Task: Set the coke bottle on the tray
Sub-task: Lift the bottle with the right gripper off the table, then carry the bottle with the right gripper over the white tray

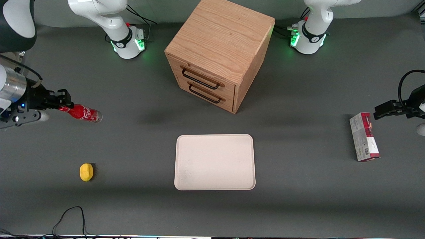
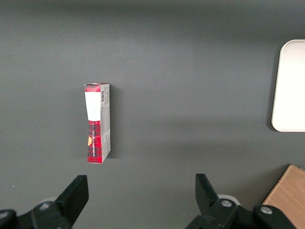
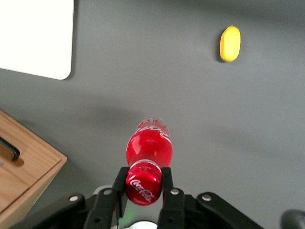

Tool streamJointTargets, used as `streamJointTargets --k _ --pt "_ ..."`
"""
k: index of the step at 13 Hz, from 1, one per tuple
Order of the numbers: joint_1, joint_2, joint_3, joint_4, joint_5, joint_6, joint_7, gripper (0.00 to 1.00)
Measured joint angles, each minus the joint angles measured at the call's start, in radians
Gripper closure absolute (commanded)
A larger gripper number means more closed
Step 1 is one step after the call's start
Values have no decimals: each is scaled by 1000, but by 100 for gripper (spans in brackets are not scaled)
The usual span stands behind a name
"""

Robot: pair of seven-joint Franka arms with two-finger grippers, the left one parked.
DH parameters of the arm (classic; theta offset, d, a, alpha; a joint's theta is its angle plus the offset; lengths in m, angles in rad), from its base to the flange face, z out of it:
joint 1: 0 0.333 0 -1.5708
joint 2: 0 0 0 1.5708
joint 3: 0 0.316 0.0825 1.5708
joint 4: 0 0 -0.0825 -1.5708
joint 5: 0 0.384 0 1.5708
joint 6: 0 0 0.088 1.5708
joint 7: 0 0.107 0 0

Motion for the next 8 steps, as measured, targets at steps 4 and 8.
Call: streamJointTargets --k 4,8 --pt "45 211 52 198 2 0 208 100" --pt "188 462 70 424 2 64 475 100"
